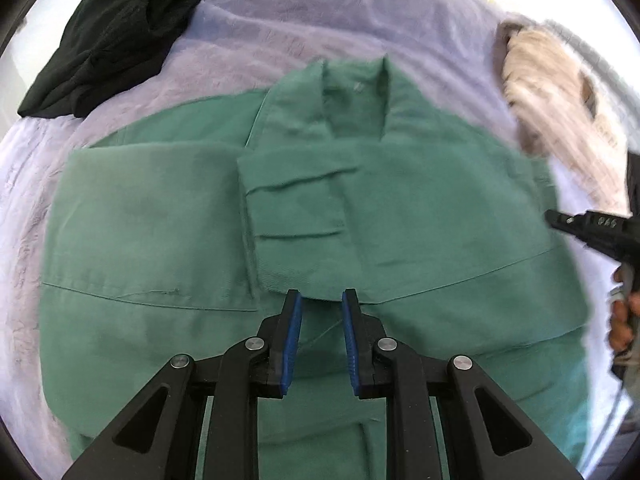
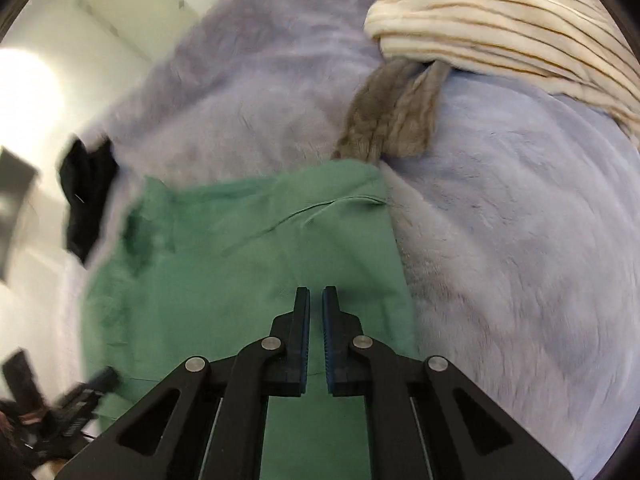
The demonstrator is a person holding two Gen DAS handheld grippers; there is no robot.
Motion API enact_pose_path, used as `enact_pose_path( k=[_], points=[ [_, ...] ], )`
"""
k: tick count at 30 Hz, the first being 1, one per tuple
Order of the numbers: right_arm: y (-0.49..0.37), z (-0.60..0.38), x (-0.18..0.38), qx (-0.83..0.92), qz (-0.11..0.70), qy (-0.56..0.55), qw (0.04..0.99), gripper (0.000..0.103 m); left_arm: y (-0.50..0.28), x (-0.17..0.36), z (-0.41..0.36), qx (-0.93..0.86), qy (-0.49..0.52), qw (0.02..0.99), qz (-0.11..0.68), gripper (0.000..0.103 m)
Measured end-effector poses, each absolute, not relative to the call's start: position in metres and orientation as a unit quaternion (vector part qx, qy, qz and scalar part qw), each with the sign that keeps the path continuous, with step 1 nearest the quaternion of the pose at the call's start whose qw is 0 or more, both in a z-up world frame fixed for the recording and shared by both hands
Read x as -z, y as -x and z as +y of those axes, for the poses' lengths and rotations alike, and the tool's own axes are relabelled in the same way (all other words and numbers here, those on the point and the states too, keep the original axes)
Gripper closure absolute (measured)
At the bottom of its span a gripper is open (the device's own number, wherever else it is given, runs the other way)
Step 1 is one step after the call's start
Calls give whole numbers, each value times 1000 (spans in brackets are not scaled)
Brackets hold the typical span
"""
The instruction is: Fold large clothes
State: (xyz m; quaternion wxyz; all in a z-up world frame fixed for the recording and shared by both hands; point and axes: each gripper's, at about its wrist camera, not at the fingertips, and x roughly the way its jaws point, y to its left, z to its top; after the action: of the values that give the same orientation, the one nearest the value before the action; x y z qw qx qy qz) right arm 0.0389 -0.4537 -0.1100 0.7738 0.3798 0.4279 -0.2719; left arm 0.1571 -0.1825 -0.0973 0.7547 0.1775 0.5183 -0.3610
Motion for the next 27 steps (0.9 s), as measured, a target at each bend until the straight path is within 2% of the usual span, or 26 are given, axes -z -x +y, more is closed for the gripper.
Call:
enact_pose_path(
  k=[3, 7, 10, 12, 18, 23, 27],
  points=[
    [-39, -460, 131, 295, 447, -372, 758, 101, -166, 109, -185, 359, -182, 759, 512, 81],
    [-26, -469, 136, 311, 431, -389, 752, 101, -170, 106, -191, 354, -205, 758, 507, 81],
    [-17, -468, 126, 321, 430, -392, 747, 99, -173, 93, -177, 333, -213, 773, 497, 81],
    [-2, -459, 112, 319, 419, -402, 749, 94, -176, 84, -163, 336, -204, 772, 499, 81],
    [35, -412, 92, 303, 421, -387, 762, 94, -154, 69, -141, 373, -205, 759, 492, 81],
    [41, -384, 104, 280, 455, -353, 768, 94, -143, 95, -164, 363, -223, 752, 503, 81],
    [51, -396, 123, 275, 451, -401, 748, 96, -148, 108, -157, 350, -204, 749, 524, 79]
  ],
)
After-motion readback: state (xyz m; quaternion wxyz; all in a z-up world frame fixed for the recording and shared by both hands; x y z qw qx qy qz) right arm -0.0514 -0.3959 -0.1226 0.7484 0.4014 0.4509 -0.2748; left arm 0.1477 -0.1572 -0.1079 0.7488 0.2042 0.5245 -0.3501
